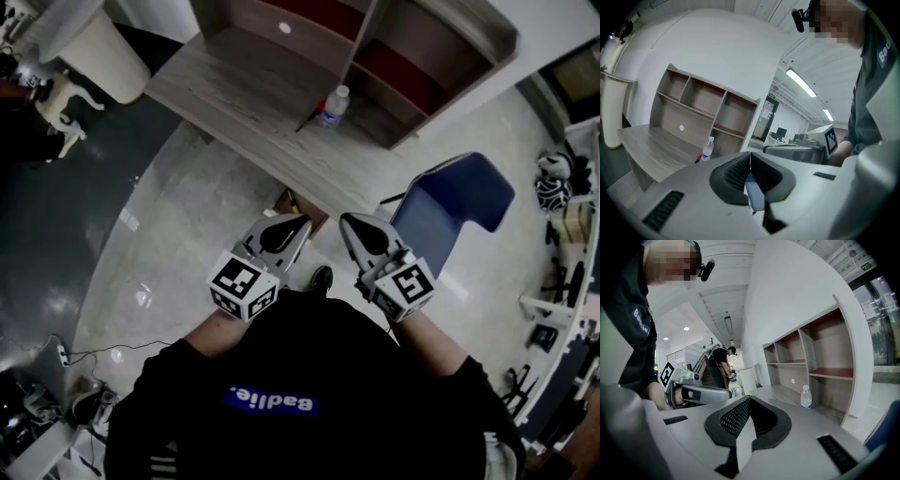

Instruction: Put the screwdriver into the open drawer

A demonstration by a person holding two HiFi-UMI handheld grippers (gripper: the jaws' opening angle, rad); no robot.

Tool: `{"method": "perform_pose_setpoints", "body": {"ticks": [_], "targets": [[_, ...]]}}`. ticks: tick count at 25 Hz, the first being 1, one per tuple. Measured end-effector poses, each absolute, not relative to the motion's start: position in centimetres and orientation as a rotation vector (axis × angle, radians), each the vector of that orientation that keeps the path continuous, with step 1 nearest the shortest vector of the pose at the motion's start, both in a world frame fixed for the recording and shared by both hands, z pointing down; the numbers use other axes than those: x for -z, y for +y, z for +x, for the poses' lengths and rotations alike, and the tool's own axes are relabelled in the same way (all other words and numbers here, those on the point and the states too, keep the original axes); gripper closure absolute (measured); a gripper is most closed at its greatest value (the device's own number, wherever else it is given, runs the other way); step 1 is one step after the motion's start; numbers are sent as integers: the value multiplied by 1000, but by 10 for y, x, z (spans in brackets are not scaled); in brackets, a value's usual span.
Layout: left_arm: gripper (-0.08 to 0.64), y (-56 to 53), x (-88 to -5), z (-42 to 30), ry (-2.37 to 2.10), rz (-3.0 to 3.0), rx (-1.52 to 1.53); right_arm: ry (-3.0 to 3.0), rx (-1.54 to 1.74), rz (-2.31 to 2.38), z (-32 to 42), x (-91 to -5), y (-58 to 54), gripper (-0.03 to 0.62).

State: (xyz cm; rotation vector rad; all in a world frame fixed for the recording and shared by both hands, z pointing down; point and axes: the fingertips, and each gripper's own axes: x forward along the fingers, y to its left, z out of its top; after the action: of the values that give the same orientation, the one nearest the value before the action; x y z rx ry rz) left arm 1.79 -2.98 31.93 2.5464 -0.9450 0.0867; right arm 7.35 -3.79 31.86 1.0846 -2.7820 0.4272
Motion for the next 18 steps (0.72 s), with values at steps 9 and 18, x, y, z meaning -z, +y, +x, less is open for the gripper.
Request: {"method": "perform_pose_setpoints", "body": {"ticks": [9, 18], "targets": [[557, -22, -282, 18, -943, 2618, -39, -2826, -390, 1059, 63, -305, -34, 565], [557, -17, -267, 25, -932, 2662, -18, -2855, -346, 1060, 59, -290, -34, 565]]}}
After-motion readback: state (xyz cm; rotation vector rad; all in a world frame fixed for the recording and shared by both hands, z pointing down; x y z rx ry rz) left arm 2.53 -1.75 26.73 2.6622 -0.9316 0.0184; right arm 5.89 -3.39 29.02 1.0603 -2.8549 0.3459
